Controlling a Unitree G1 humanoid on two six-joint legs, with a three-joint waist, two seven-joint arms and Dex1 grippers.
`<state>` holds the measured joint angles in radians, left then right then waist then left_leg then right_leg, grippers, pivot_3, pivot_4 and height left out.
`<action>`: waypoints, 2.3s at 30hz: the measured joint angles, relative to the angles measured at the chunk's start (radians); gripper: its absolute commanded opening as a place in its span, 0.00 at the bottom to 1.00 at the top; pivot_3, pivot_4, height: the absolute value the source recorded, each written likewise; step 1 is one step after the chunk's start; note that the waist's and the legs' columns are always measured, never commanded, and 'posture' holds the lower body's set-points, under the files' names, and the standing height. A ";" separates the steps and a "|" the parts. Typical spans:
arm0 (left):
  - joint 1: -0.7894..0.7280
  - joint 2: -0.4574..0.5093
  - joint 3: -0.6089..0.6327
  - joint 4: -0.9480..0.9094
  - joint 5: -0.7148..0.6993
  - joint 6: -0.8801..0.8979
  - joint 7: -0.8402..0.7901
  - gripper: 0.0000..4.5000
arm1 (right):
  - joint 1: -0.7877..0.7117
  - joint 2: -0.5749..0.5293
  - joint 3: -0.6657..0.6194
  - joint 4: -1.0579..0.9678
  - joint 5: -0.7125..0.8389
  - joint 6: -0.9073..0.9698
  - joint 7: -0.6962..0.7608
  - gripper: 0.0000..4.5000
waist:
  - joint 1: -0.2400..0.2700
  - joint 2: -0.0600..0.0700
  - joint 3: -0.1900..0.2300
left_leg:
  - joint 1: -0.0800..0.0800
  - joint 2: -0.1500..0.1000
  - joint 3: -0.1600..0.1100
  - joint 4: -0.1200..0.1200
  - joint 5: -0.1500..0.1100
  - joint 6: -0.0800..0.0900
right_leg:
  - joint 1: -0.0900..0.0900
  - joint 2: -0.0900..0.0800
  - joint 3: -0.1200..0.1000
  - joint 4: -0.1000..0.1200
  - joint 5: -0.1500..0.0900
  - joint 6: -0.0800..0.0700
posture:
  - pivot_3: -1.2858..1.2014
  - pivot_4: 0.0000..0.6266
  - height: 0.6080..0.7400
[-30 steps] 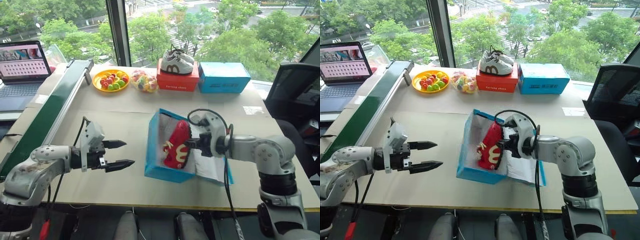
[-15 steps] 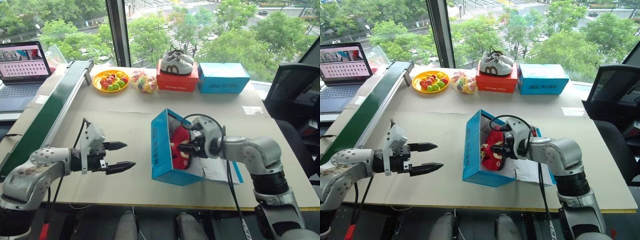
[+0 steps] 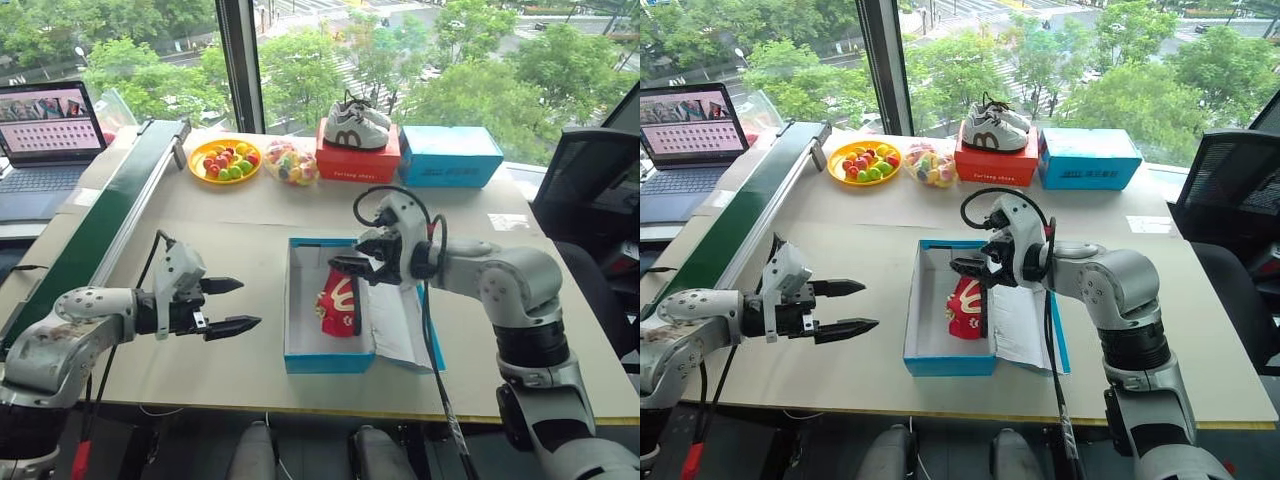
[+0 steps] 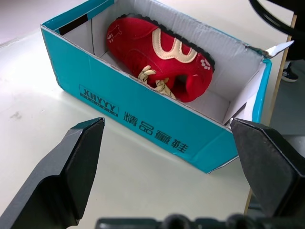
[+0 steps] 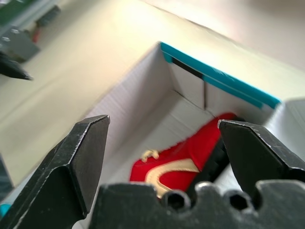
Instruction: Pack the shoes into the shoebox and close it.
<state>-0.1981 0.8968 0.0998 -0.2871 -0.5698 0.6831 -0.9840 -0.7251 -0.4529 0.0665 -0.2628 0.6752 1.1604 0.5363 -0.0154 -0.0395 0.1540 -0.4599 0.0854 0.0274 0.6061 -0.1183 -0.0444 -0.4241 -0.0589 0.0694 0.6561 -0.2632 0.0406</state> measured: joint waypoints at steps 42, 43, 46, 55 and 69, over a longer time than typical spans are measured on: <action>-0.579 -0.067 0.223 1.152 0.415 -0.473 0.591 1.00 | 0.009 0.202 0.209 0.277 -0.432 -0.674 0.192 0.97 | 0.002 -0.003 -0.001 | 0.000 -0.001 0.000 0.000 0.000 -0.001 | -0.001 0.001 -0.001 0.004 0.001 0.000 | 0.52 0.24 1.00; -0.599 -0.058 0.219 1.197 0.423 -0.491 0.586 1.00 | 0.018 0.199 0.204 0.260 -0.427 -0.665 0.191 0.97 | 0.002 -0.003 -0.001 | 0.000 -0.001 0.000 0.000 0.000 -0.001 | -0.001 0.001 -0.001 0.004 0.001 0.000 | 0.52 0.24 1.00; -0.644 -0.030 0.216 1.313 0.434 -0.524 0.580 1.00 | 0.046 0.181 0.195 0.225 -0.425 -0.638 0.189 0.97 | 0.001 -0.003 -0.001 | 0.000 0.000 0.000 0.001 0.000 -0.001 | -0.001 0.001 -0.001 0.005 0.001 0.000 | 0.52 0.24 1.00; -0.683 -0.005 0.235 1.460 0.423 -0.617 0.535 1.00 | 0.065 0.178 0.152 0.174 -0.414 -0.569 0.152 0.97 | 0.003 -0.003 0.000 | 0.000 0.000 0.000 0.001 0.000 -0.001 | -0.001 0.001 -0.001 0.005 0.001 0.000 | 0.52 0.24 1.00; -0.682 0.002 0.275 1.482 0.402 -0.619 0.505 1.00 | 0.068 0.163 0.137 0.142 -0.404 -0.527 0.138 0.97 | 0.002 -0.004 -0.001 | 0.000 0.000 0.000 0.001 0.000 -0.001 | -0.001 0.001 -0.001 0.005 0.001 0.000 | 0.52 0.24 1.00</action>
<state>-0.8806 0.8989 0.3748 1.1948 -0.1674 0.0638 -0.4793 -0.6568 -0.2903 0.2031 -0.1206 0.2707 0.6334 0.6747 -0.0131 -0.0435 0.1534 -0.4598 0.0849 0.0275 0.6068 -0.1182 -0.0457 -0.4250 -0.0584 0.0680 0.6615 -0.2624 0.0409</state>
